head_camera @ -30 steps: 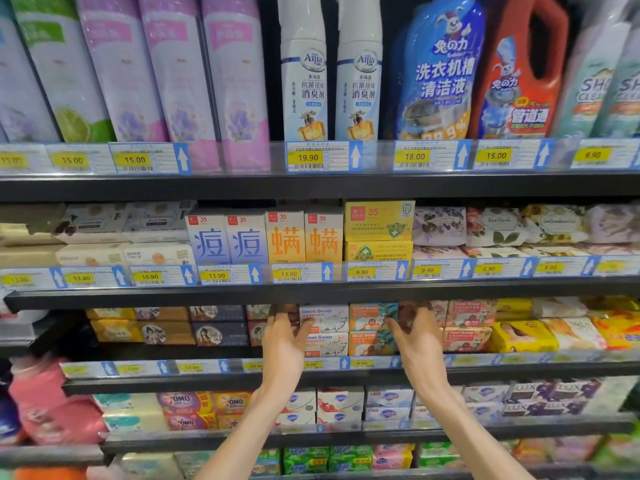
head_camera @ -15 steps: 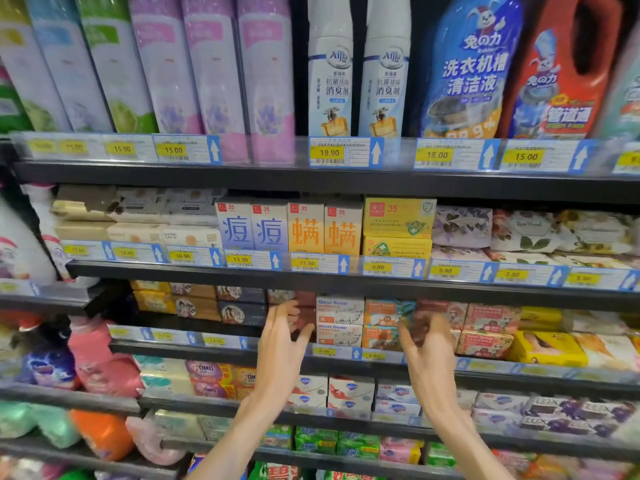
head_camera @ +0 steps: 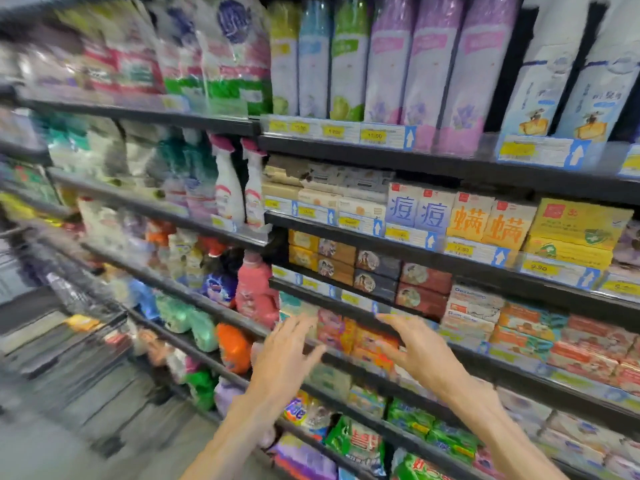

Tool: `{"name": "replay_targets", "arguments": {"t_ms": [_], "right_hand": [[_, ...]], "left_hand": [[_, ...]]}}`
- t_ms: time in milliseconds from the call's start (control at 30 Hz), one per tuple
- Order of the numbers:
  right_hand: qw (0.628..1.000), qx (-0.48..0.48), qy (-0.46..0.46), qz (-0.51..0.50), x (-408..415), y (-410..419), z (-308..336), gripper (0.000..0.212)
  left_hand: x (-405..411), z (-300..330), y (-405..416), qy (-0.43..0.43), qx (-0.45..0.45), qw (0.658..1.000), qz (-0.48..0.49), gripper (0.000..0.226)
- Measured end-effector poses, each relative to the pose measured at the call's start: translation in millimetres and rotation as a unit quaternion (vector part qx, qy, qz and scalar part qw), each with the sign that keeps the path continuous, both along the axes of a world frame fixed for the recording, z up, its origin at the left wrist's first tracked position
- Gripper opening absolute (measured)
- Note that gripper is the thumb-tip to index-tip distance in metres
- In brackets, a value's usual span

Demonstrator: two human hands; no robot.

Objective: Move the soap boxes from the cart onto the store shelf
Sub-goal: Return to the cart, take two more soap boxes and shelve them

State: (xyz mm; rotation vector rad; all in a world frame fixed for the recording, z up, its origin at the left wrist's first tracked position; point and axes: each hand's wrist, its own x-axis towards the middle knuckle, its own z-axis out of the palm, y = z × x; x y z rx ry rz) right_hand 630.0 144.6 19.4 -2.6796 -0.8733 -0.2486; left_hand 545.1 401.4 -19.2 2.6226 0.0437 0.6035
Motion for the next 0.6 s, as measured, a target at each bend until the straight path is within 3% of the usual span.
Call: {"name": "replay_targets", "arguments": {"t_ms": [200, 467, 600], "right_hand": [[0.985, -0.001, 0.033, 0.166, -46, 177, -9, 0.086], [0.94, -0.022, 0.068, 0.332, -140, 425, -5, 0.057], [0.915, -0.023, 0.056, 0.399, -168, 537, -6, 0.054]], "left_hand": [[-105, -11, 144, 0.008, 0.019, 0.996, 0.086, 0.06], [-270, -8, 332, 0.036, 0.013, 0.971, 0.238, 0.057], [-326, -8, 409, 0.042, 0.008, 0.948, 0.315, 0.063]]}}
